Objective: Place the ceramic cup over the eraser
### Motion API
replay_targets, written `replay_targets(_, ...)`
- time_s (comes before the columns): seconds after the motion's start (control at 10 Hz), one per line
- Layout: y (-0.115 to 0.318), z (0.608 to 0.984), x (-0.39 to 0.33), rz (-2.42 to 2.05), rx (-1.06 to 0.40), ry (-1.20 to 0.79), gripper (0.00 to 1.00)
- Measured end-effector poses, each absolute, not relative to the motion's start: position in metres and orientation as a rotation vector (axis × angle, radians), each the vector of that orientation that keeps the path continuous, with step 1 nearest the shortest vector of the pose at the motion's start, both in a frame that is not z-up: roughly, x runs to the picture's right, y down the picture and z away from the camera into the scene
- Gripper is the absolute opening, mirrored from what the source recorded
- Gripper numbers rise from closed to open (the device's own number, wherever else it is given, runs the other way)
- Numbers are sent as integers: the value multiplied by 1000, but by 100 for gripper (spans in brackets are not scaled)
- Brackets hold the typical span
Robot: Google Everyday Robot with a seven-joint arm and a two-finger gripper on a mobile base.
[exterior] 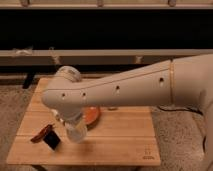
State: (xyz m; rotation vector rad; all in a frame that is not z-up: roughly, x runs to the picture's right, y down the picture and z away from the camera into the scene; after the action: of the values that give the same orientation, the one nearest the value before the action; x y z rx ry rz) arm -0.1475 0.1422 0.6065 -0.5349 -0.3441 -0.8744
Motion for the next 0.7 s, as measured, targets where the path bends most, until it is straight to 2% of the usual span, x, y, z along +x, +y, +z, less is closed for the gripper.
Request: replay_targets(0.7, 166, 589, -233, -1059, -557, -453, 0)
